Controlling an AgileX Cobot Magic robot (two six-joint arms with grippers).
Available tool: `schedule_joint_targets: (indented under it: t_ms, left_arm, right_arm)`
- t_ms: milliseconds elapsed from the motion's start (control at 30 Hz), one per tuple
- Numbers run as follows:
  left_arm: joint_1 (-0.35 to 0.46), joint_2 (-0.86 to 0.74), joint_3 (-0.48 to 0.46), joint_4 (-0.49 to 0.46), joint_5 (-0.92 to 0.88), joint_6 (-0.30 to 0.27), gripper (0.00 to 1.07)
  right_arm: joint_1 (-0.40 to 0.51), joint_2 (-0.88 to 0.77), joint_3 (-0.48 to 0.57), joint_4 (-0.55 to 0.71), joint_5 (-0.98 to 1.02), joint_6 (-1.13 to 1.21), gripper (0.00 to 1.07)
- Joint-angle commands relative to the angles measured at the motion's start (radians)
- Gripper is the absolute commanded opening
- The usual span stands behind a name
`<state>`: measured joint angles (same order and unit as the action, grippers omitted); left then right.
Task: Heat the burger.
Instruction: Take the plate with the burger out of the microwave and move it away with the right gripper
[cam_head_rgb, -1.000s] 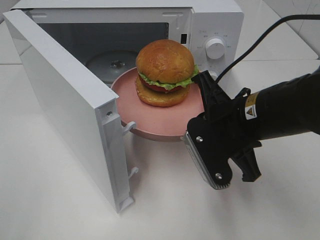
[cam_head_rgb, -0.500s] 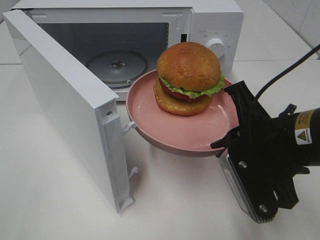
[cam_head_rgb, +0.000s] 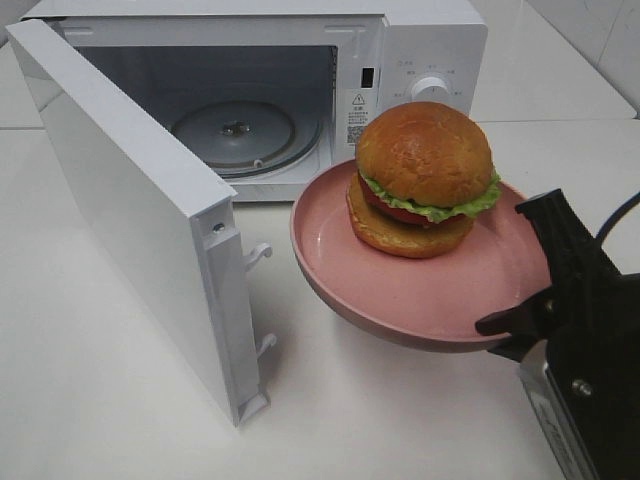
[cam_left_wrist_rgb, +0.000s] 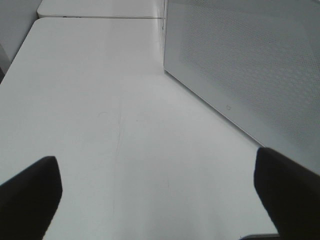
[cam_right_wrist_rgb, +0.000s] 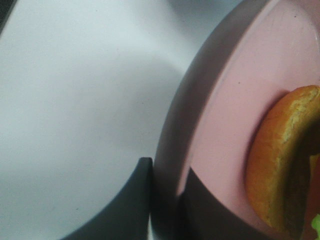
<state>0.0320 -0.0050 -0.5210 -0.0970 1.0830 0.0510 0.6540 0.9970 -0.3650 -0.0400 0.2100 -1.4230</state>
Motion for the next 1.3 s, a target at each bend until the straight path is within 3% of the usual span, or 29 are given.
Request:
schedule_joint_targets:
  t_ms: [33,467,800,1300]
  left_arm:
    - [0.003,-0.015,0.001,-0.002,-0.011,-0.004,0.99]
    - [0.003,-0.015,0.001,-0.002,-0.011,-0.004,0.99]
    - [0.003,-0.015,0.001,-0.002,-0.011,-0.004,0.99]
    - [0.003,-0.015,0.001,-0.002,-0.011,-0.004,0.99]
  right_arm:
    - [-0.004,-0.094,0.014,-0.045,0.006,0.049,0.0]
    - [-0.004,-0.288,0.035,-0.266,0.237,0.37,0.0]
    - [-0.004,-0.303,0.035,-0.502,0.372,0.715,0.0]
    - [-0.004,-0.303,0.035,-0.708,0.515,1.114,0.0]
